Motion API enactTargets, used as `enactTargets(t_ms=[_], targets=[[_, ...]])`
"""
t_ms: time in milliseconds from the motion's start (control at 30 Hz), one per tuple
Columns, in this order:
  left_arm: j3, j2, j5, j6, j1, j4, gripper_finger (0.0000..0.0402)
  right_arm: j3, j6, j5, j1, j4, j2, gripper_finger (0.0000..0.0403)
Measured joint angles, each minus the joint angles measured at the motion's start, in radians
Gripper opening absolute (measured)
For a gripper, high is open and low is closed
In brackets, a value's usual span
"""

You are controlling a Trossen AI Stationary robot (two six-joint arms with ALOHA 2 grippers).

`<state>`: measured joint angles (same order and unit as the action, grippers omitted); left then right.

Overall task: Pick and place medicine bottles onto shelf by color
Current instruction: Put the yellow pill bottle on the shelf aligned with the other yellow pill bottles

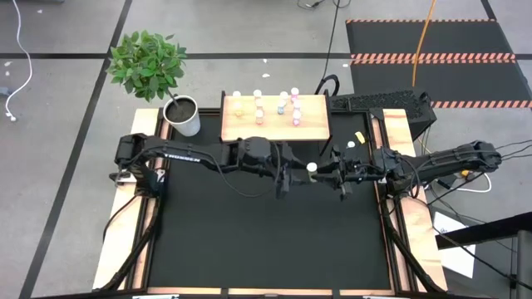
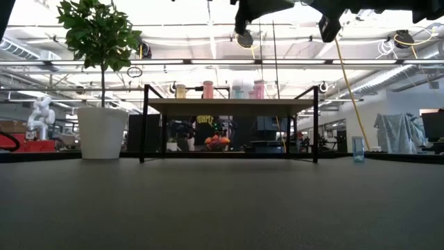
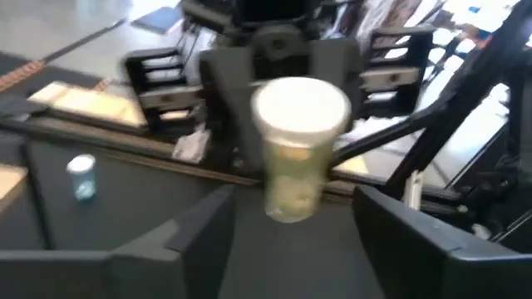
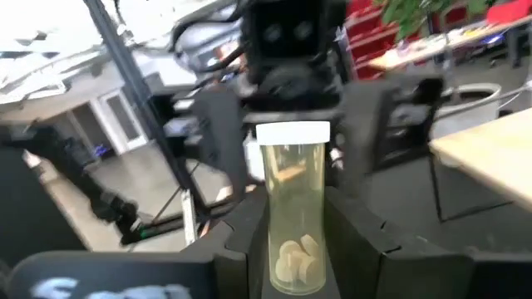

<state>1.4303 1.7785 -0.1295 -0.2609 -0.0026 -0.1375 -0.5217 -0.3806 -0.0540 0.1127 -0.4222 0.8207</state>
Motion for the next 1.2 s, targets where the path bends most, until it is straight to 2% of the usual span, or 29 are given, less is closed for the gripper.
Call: enactTargets(t_ms=[100, 233, 400, 533, 1033, 1200], targets=[[-0.001, -0.029, 0.010, 0.013, 0.014, 0.045, 0.0281, 0.000, 0.003, 0.010, 0.001, 0.012, 0.000, 0.0095], [0.000, -0.063, 0.010, 0.020, 0.028, 0.013, 0.0325, 0.000, 0.003, 0.009, 0.000, 0.025, 0.001, 0.0095], [0.000, -0.056, 0.010, 0.023, 0.029, -0.050, 0.0339, 0.000, 0.008, 0.008, 0.000, 0.069, 0.001, 0.0095], [0.000, -0.029, 0.007, 0.026, 0.022, -0.050, 0.0329, 0.000, 0.018, 0.007, 0.000, 0.099, 0.001, 0.0095], [0.000, -0.016, 0.000, 0.114, 0.023, -0.034, 0.0245, 0.000, 0.086, -0.001, -0.001, 0.099, 0.001, 0.0096], [-0.001, 0.004, 0.000, 0.166, 0.023, -0.047, 0.0229, 0.000, 0.098, -0.007, -0.001, 0.098, 0.001, 0.0096]])
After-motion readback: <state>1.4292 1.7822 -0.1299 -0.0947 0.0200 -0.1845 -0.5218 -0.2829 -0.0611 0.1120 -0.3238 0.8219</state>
